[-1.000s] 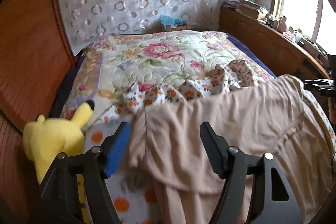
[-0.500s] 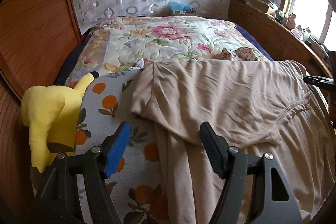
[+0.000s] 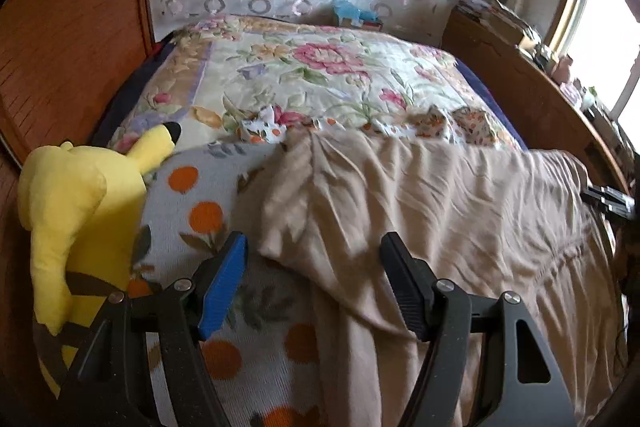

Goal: Fold small clothes

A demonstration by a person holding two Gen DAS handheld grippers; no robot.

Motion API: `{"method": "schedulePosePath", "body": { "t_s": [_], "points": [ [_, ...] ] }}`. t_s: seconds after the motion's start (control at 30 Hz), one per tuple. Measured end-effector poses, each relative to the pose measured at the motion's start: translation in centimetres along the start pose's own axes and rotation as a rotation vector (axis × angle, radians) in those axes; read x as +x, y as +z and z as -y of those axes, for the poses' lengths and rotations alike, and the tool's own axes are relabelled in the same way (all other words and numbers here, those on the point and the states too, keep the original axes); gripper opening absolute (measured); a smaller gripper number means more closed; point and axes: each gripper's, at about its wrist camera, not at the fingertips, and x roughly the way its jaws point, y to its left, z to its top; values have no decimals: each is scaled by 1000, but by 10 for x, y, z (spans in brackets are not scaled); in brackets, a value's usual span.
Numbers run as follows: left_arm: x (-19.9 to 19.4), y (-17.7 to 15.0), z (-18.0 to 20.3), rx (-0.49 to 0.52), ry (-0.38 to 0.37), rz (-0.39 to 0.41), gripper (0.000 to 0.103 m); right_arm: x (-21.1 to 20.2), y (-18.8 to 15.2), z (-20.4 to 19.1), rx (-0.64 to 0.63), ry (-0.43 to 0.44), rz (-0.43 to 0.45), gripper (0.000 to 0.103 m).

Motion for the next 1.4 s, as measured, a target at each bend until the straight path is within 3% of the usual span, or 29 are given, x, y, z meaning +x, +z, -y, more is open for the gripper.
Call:
{"method": "schedulePosePath", "body": {
  "t_s": [0.07,0.17,0.23,0.3,0.33,0.53,0.73,1.27,1.33,1.37,1.4],
  "points": [
    [1,2,-1,-6,1,1,70,1,0,-1,-7,-7,-2,45],
    [2,3,-1,-6,-2,2,53,4,3,-1,-10,-5,-2,45],
    [2,3,0,-2,-15,-3,25,5,3,-1,-6,0,-1,45],
    [-1,3,3,3,-44,2,12,6,3,-1,-7,0,-1,45],
    [-4,4,5,12,-41,13,11,6,3,-1,-7,0,-1,45],
    [-42,13,28,85,-15,143,9,8,2,0,-5,4,1,45],
    [-57,28,35,110,-8,196,9,9,2,1,-2,6,3,45],
    [-64,5,52,107,-44,186,9,29,19,27,104,25,38,45],
    [-69,3,54,108,-45,191,8,34,23,24,84,4,34,24],
    [-69,3,54,109,-44,197,8,36,25,21,62,6,26,3],
    [-74,2,55,108,-44,210,8,36,26,19,45,9,27,3]
  ]
}}
